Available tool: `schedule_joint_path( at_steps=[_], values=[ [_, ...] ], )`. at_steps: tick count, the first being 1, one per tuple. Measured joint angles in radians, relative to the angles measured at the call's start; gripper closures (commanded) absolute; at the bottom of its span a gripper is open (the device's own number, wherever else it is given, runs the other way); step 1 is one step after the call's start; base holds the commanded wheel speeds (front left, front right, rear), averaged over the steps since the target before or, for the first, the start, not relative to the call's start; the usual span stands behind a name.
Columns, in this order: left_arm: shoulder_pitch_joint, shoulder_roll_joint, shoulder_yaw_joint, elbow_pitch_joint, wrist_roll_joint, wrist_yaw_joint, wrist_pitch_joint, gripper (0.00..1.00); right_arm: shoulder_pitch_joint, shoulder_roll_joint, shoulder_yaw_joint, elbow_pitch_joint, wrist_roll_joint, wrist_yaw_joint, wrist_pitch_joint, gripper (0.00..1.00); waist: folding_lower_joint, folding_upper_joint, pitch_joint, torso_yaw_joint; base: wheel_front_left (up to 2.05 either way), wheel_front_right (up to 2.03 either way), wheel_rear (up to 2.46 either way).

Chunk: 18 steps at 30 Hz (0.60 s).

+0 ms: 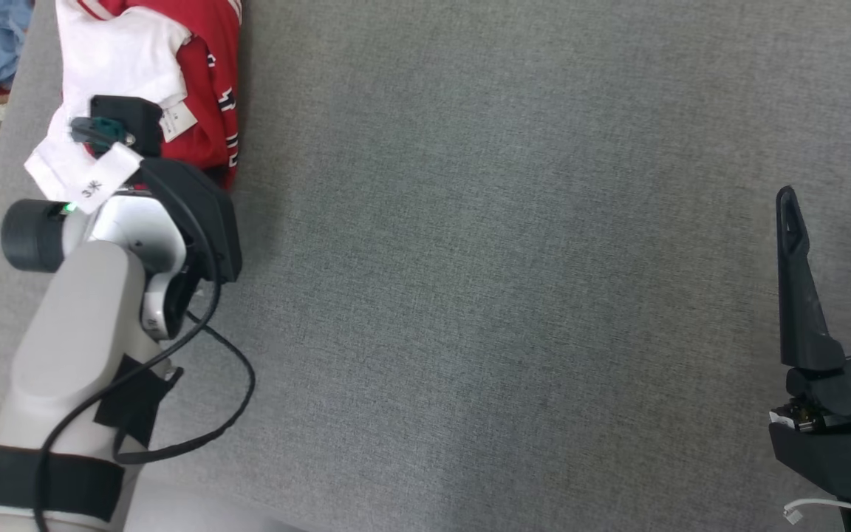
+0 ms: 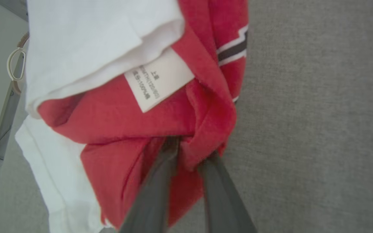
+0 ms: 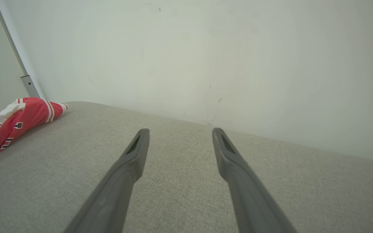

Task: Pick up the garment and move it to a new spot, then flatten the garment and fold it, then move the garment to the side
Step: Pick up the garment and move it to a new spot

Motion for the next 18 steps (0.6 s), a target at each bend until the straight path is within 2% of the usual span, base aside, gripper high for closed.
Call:
schedule_joint_path(
  at_steps=[10, 18],
  values=[
    [-0.012, -0.030, -0.004, 0.071, -0.004, 0.013, -0.009, 1.00, 0.020, -0.001, -0.015, -0.004, 0.001, 0.000, 0.001, 0.00, -0.0001, -0.0001, -0.054, -0.010, 0.00, 0.00, 0.00],
    [-0.012, -0.035, -0.001, 0.034, -0.019, -0.026, -0.072, 1.00, 0.002, 0.020, 0.017, 0.016, 0.017, 0.000, -0.001, 0.00, 0.0000, 0.0000, -0.082, 0.006, 0.00, 0.00, 0.00]
  ],
)
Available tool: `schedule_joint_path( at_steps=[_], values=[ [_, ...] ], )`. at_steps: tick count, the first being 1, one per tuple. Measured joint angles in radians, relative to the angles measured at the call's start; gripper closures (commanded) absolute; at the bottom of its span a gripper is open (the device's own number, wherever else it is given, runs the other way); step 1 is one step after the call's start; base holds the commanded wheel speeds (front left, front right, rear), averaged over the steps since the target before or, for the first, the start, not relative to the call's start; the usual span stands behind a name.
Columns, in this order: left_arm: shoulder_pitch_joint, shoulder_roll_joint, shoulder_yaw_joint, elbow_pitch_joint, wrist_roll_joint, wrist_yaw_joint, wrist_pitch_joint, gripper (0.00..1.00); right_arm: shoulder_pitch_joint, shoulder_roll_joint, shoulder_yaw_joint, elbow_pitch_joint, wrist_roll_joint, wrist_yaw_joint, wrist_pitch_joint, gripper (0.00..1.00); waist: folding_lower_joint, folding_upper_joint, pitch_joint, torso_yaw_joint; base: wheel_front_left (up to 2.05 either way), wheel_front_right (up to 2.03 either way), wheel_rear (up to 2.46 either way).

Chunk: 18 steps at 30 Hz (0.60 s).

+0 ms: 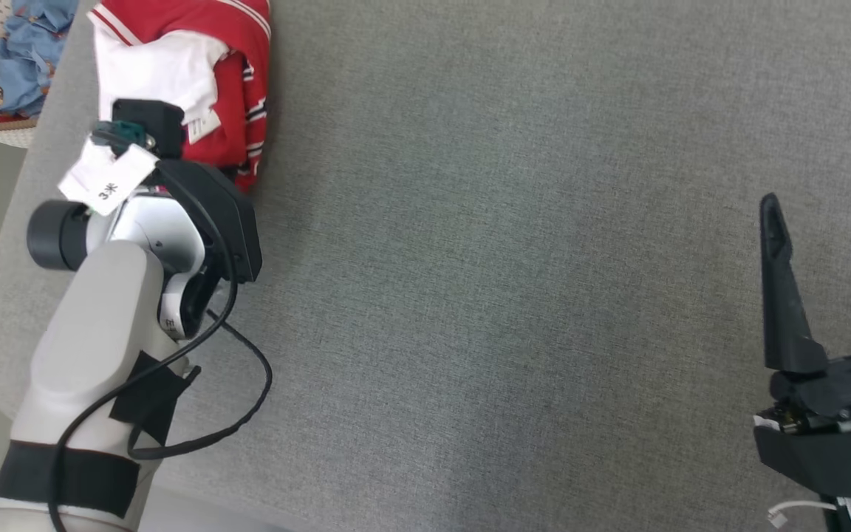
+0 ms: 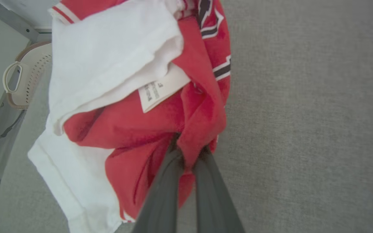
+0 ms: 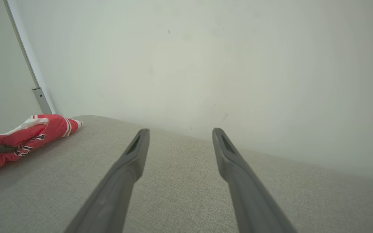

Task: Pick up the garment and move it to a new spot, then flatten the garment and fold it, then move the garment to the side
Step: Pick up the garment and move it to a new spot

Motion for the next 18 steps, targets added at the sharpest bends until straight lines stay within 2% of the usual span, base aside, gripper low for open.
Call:
schedule_joint_path(
  at_steps=[10, 18],
  values=[
    [-0.028, 0.030, -0.003, -0.093, -0.002, -0.046, -0.056, 1.00, -0.039, 0.048, 0.034, 0.092, 0.040, -0.003, -0.045, 0.00, 0.0000, 0.0000, -0.060, 0.002, 0.00, 0.00, 0.00],
    [-0.060, 0.054, -0.015, -0.214, -0.004, -0.088, -0.075, 1.00, -0.075, 0.098, 0.066, 0.178, 0.074, -0.003, -0.099, 0.00, 0.0000, 0.0000, -0.140, -0.023, 0.00, 0.00, 0.00]
  ],
)
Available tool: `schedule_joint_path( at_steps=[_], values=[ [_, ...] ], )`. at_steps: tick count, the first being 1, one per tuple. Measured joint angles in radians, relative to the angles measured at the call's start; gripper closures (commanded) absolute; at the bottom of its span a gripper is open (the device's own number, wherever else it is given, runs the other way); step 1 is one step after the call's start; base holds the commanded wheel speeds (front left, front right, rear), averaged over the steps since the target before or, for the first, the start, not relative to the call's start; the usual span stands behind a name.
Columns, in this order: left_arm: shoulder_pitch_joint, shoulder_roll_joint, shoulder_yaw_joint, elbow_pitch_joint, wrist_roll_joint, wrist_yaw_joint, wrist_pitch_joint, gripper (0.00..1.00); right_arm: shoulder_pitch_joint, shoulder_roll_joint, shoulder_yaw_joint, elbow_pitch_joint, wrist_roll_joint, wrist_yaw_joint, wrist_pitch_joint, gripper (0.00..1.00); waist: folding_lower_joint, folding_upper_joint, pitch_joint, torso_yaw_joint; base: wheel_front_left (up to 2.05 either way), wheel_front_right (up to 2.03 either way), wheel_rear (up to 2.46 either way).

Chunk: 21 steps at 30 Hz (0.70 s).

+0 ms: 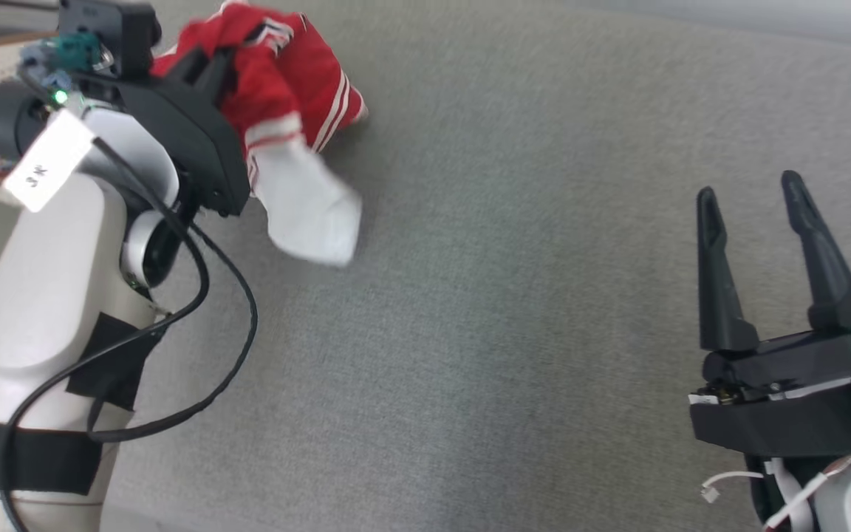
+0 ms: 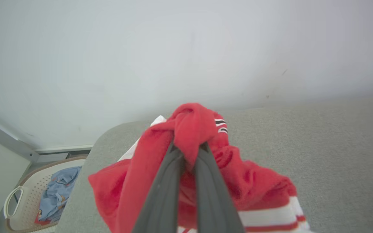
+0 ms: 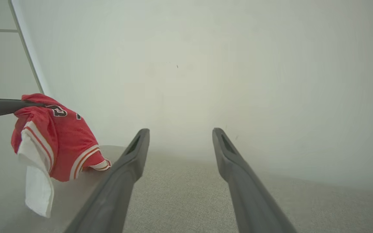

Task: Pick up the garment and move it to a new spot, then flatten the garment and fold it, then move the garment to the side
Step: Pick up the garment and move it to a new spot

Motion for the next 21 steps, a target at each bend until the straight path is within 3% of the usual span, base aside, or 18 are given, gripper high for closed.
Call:
schedule_joint_path(
  at_steps=[14, 21],
  values=[
    [-0.009, 0.023, -0.073, -0.266, -0.116, -0.034, 0.007, 1.00, 0.000, 0.051, 0.020, 0.084, 0.016, -0.009, -0.081, 0.00, -0.0001, 0.0000, -0.133, -0.149, 0.00, 0.00, 0.00],
    [0.087, 0.109, -0.069, -0.433, -0.184, -0.035, 0.057, 1.00, 0.026, 0.066, 0.047, 0.097, 0.023, -0.009, -0.103, 0.00, -0.0001, 0.0000, -0.195, -0.250, 0.00, 0.00, 0.00]
  ],
)
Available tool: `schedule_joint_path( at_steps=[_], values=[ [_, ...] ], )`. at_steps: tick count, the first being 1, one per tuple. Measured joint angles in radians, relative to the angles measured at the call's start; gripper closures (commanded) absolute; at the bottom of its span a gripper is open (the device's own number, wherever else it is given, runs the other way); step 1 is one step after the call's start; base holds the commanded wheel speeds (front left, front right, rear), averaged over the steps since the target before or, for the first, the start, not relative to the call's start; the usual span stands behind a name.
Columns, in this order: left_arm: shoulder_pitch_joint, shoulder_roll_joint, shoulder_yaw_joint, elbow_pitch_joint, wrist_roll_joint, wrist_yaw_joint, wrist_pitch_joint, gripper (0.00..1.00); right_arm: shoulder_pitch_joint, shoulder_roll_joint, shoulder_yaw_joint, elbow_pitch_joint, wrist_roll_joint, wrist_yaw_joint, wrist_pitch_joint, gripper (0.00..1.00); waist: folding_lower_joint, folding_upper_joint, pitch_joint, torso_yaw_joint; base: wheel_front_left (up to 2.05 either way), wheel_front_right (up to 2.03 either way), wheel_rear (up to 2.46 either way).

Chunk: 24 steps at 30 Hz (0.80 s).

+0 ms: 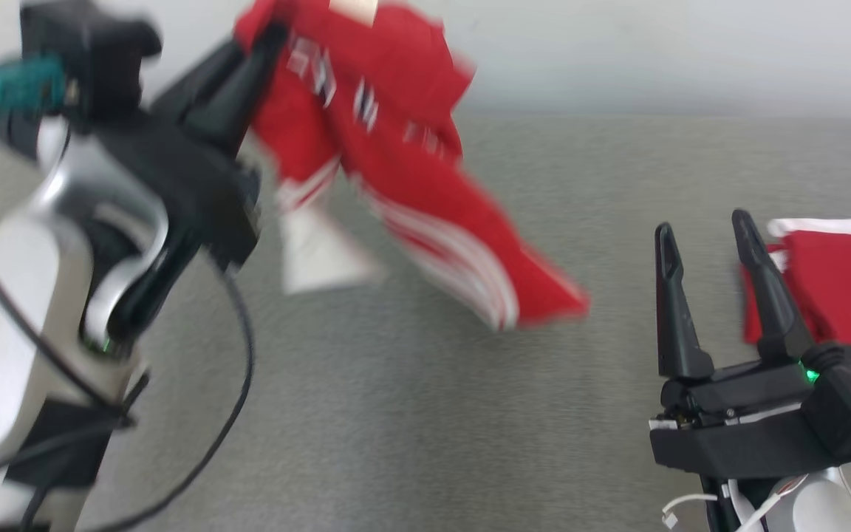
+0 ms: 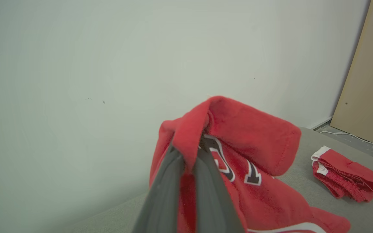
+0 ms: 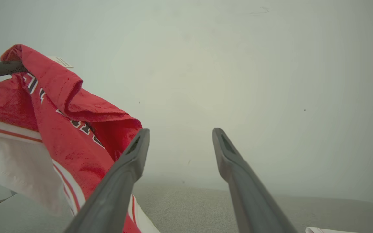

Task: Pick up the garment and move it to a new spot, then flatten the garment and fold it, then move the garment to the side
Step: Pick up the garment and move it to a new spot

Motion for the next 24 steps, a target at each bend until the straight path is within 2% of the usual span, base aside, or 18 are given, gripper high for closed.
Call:
schedule_joint_path(
  at_steps=[3, 7, 14, 24],
  values=[
    [0.096, 0.035, 0.020, -0.048, -0.014, 0.000, 0.017, 1.00, 0.019, 0.001, 0.001, 0.000, 0.002, 0.000, 0.000, 0.00, 0.0000, 0.0000, -0.024, -0.043, 0.00, 0.00, 0.00],
    [0.223, 0.040, 0.037, -0.100, -0.058, 0.002, 0.016, 1.00, 0.032, 0.002, 0.004, -0.004, 0.009, 0.000, -0.001, 0.00, 0.0000, -0.0001, -0.052, -0.095, 0.00, 0.00, 0.00],
    [0.361, -0.010, -0.005, -0.104, -0.072, 0.020, -0.016, 1.00, 0.058, 0.001, 0.007, -0.038, 0.009, 0.000, -0.003, 0.00, 0.0000, -0.0001, -0.087, -0.146, 0.00, 0.00, 0.00],
    [0.387, -0.102, -0.081, -0.046, -0.041, 0.028, -0.111, 1.00, 0.033, 0.000, 0.020, -0.024, 0.011, 0.010, -0.002, 0.00, 0.0002, 0.0000, -0.067, -0.157, 0.00, 0.00, 0.00]
  ],
)
